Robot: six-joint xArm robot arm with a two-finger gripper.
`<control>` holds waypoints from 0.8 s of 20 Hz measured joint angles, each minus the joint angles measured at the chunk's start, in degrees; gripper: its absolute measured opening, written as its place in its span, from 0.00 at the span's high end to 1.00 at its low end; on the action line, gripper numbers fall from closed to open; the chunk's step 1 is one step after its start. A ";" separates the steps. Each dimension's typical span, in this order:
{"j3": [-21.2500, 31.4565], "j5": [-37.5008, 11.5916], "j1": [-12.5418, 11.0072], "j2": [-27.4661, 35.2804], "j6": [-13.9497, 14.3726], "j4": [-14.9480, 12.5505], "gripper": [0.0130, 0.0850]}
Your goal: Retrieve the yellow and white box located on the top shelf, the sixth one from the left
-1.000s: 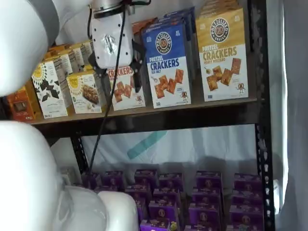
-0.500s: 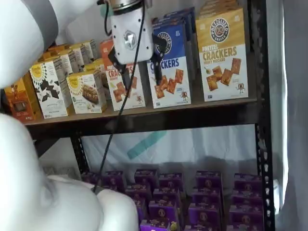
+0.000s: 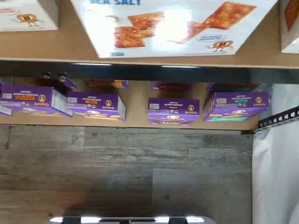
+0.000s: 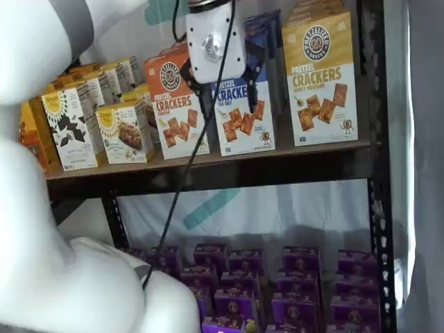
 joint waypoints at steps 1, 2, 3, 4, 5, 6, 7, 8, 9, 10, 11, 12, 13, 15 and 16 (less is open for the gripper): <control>-0.22 -0.18 -0.52 0.46 -0.53 0.05 0.00; -0.58 -0.49 -1.35 1.20 -1.38 0.05 0.00; -0.70 -0.62 -1.68 1.45 -1.72 0.08 0.00; -0.86 -0.82 -2.10 1.79 -2.16 0.06 0.00; -1.05 -1.03 -2.55 2.17 -2.64 -0.02 0.00; -1.23 -1.28 -2.96 2.56 -3.10 -0.16 0.00; -1.40 -1.51 -3.34 2.92 -3.50 -0.34 0.00; -1.64 -1.89 -3.77 3.45 -4.04 -0.80 0.00; -1.97 -2.17 -4.32 4.08 -4.64 -1.10 0.00; -2.24 -2.41 -5.01 4.65 -5.32 -1.01 0.00; -2.50 -2.55 -5.55 5.16 -5.87 -0.94 0.00; -2.68 -2.75 -5.94 5.57 -6.27 -0.98 0.00; -2.82 -3.01 -6.24 5.89 -6.61 -1.05 0.00; -3.13 -4.09 -7.27 6.64 -7.59 -0.90 0.00; -3.43 -4.64 -7.84 7.12 -8.14 -0.71 0.00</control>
